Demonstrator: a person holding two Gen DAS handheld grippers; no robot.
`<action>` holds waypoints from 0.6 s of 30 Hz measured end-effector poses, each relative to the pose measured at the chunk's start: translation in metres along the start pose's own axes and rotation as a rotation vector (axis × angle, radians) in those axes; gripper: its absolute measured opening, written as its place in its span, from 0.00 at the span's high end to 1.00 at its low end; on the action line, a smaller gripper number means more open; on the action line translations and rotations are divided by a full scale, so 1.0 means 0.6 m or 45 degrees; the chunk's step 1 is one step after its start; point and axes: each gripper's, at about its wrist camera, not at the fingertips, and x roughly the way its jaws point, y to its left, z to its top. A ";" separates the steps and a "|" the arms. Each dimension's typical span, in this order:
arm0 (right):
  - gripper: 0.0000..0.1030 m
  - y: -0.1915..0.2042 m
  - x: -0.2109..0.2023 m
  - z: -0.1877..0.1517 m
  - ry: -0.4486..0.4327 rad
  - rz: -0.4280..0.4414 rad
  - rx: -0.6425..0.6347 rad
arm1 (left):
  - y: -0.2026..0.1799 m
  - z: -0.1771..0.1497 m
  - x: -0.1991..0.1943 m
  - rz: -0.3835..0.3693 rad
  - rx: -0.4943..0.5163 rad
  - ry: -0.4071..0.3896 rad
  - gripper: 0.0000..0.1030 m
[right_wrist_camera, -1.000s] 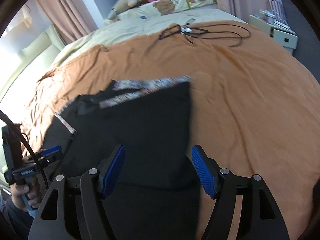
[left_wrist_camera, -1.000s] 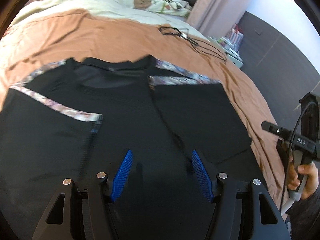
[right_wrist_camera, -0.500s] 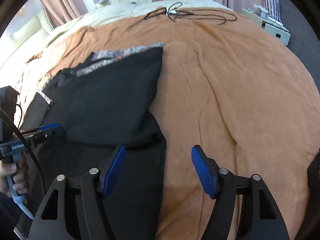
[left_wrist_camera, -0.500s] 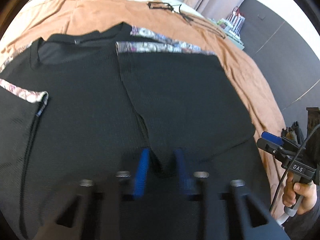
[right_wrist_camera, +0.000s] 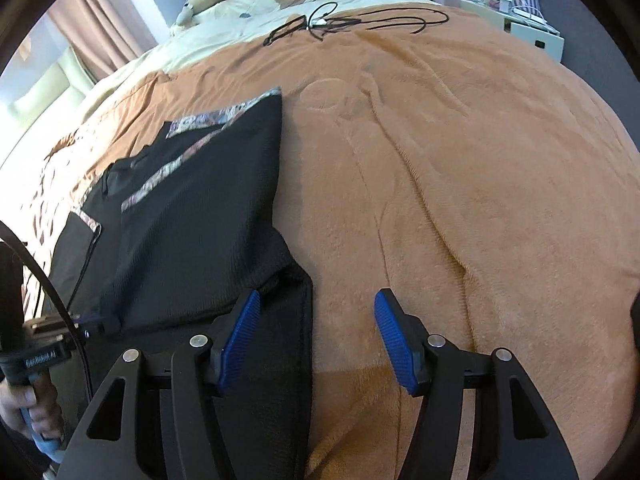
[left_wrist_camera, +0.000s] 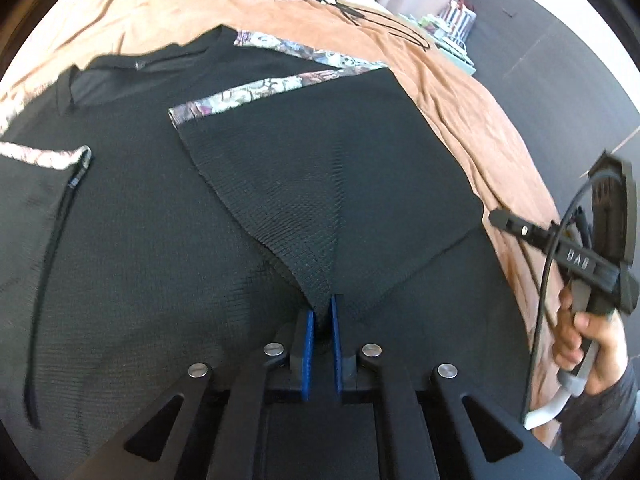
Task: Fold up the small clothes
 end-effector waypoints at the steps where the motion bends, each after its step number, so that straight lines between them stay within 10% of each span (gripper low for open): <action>1: 0.44 0.001 -0.002 0.001 -0.008 0.000 0.002 | 0.001 0.001 -0.001 0.009 0.009 0.007 0.83; 5: 0.44 0.007 -0.001 0.007 -0.010 0.001 -0.013 | 0.014 0.017 -0.025 0.075 0.052 -0.007 0.55; 18: 0.55 0.018 0.053 0.028 0.022 0.013 -0.052 | 0.133 0.132 -0.009 0.246 -0.069 -0.147 0.52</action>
